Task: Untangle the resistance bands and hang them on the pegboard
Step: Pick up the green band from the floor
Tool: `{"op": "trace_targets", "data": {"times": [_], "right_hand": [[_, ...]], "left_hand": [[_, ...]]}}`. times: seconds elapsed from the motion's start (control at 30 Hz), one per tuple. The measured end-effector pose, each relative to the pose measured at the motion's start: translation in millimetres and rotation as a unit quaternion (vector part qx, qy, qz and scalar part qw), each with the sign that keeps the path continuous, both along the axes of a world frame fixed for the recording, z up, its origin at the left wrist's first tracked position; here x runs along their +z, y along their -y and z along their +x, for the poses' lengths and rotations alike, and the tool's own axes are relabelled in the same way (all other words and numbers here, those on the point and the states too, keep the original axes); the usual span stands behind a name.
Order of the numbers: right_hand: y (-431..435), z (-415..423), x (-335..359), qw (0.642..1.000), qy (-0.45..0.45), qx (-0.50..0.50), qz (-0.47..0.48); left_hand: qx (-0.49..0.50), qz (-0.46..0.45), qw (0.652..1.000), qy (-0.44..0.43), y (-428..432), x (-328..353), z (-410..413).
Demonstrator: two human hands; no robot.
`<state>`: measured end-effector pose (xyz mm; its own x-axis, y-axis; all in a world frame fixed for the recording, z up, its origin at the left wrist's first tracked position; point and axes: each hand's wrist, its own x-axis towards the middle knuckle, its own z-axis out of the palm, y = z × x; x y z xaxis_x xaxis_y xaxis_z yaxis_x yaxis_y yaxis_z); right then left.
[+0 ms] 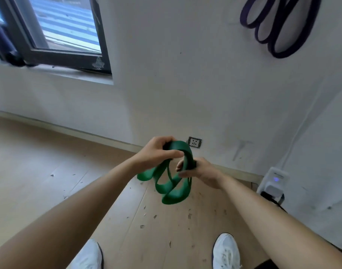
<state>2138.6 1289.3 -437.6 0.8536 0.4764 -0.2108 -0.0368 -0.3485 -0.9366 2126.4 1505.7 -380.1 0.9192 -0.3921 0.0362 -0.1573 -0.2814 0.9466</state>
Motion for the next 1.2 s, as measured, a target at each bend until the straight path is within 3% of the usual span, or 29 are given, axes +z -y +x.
{"op": "trace_targets", "data": {"times": [0.17,0.43,0.63,0.87,1.2], "right_hand": [[8,21,50,0.993,0.048,-0.072,0.084],[36,48,174,0.96,0.201,-0.137,0.142],[37,72,275,0.918,0.302,-0.184,0.178],[38,103,372,0.89,0.332,-0.192,0.245],[35,174,444,0.845,0.384,-0.261,0.265]], "left_hand": [[0.068,-0.055,0.996,0.008,-17,40,23],[0.044,-0.005,0.998,0.047,-19,113,72],[0.072,-0.14,0.982,0.108,17,208,102],[0.094,-0.275,0.946,0.147,56,299,134],[0.14,-0.313,0.921,0.182,84,380,202]]}}
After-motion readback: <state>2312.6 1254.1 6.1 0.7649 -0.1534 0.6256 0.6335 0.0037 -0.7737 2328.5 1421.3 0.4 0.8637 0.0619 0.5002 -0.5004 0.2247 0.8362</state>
